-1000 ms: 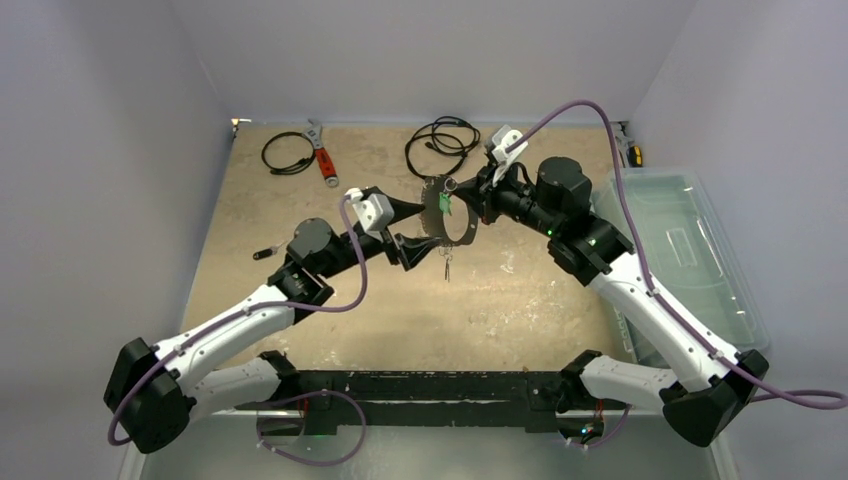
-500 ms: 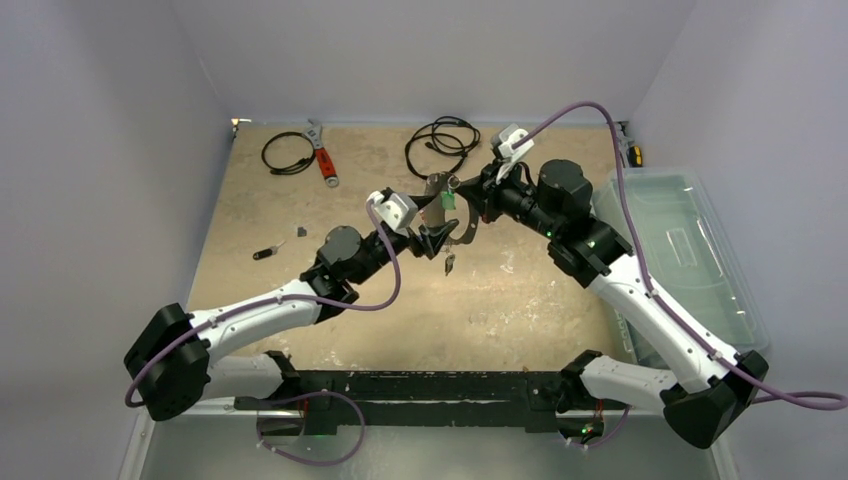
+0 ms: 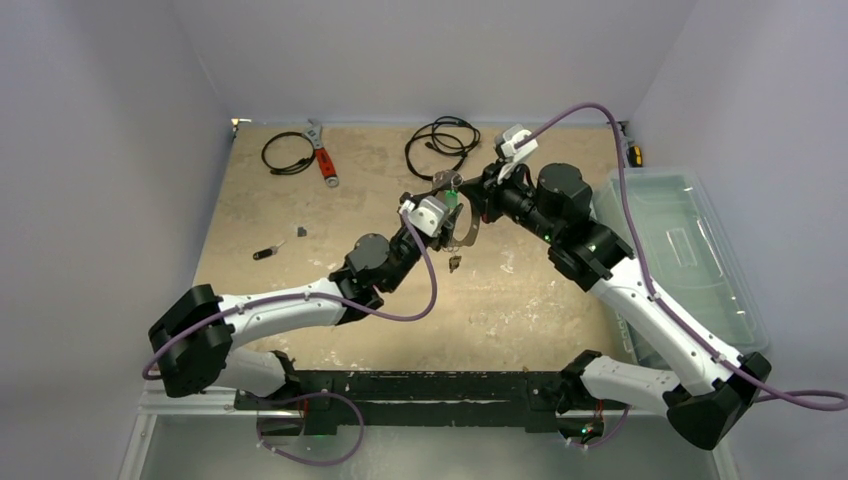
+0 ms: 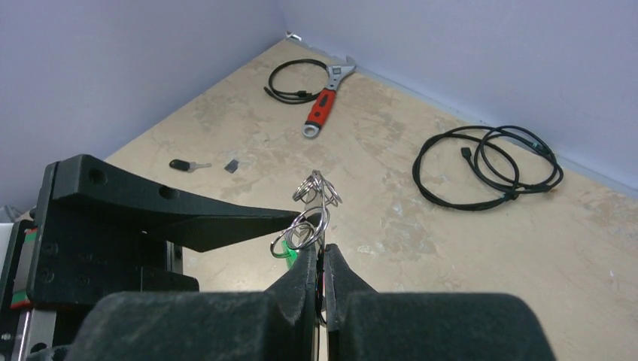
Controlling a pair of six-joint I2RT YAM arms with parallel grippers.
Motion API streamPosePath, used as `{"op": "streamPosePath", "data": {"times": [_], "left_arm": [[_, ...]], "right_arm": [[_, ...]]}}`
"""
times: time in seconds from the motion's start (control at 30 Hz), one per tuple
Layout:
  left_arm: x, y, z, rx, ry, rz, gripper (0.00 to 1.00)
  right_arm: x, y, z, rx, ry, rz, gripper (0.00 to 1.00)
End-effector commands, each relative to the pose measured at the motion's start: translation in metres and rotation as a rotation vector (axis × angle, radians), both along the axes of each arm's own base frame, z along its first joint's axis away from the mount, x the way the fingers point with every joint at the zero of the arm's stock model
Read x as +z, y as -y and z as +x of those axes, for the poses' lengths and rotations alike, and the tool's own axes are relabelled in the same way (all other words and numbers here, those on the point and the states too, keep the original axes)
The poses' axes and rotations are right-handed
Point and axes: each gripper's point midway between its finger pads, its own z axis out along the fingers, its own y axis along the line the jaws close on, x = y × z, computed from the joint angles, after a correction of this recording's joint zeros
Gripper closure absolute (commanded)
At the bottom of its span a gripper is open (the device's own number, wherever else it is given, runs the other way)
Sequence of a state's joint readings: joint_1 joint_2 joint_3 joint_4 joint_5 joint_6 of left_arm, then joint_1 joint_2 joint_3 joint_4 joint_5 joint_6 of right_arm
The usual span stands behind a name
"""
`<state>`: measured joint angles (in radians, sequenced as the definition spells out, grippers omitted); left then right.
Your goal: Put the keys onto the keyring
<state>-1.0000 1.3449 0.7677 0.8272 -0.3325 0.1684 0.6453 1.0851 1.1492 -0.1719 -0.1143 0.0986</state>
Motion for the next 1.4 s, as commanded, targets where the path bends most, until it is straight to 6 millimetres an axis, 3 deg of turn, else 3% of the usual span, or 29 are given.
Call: {"op": "streamPosePath", "data": {"times": [0.0,0.17,0.33,0.53,0.97,1.23,1.37], "left_arm": [[0.026,-0.007,0.012,0.128,0.048,-0.04,0.51],[0.024,-0.006,0.013,0.172,0.048,-0.027,0.59],[0.023,-0.004,0.009,0.141,0.056,-0.013,0.86],[0.014,-0.001,-0.005,0.057,0.05,0.018,1.0],[0.005,0.014,-0.046,-0.202,-0.024,0.054,1.0],[0.003,0.003,-0.042,-0.148,-0.12,0.129,1.0],[0.011,-0.009,-0.04,-0.108,-0.145,0.178,1.0]], "right_arm": [[0.024,-0.02,-0.023,0.095,0.019,0.092,1.0],[0.021,-0.022,-0.024,0.098,0.012,0.088,1.0],[0.017,-0.02,-0.022,0.075,0.012,0.073,1.0],[0.005,-0.015,-0.013,0.022,0.006,0.03,1.0],[-0.015,-0.005,0.003,-0.059,0.011,-0.053,1.0],[-0.027,-0.003,0.0,-0.054,-0.003,-0.077,1.0],[-0.027,-0.002,-0.006,-0.037,0.004,-0.066,1.0]]}}
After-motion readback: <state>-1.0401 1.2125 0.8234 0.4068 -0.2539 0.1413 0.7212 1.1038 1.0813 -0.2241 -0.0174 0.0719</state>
